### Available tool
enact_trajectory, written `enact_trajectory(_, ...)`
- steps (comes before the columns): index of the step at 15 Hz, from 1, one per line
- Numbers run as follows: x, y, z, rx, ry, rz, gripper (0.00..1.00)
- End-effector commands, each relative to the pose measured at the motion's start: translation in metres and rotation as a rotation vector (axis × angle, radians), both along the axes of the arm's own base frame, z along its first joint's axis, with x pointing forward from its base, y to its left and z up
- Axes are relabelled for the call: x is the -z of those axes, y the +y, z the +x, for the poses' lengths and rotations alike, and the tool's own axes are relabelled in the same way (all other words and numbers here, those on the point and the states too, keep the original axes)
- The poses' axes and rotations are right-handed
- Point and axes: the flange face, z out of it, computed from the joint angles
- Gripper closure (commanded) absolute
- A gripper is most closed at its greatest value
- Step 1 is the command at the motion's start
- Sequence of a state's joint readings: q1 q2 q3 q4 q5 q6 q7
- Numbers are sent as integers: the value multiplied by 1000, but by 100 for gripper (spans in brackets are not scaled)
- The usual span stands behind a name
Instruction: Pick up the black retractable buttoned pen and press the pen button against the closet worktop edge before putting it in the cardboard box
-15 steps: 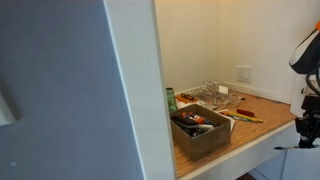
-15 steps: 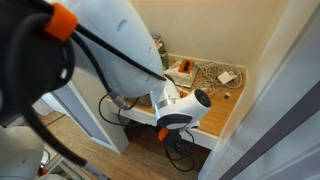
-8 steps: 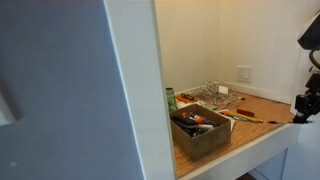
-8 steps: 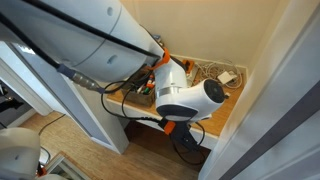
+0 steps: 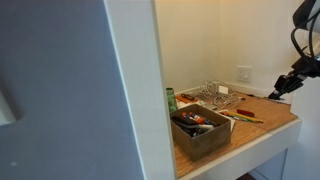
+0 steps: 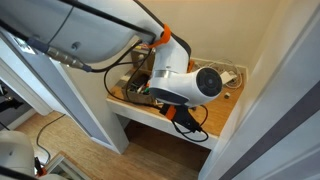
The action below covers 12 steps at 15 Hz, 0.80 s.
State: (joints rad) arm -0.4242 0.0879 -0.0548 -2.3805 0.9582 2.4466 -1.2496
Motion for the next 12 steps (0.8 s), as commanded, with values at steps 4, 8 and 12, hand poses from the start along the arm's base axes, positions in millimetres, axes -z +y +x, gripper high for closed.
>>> enact_trajectory(4,-27,40,47,-142,-205,3,97)
enact_trajectory(8,-30,50,50,-151,-196,19,87)
enact_trajectory(12,-30,47,49,-153,-204,21,87)
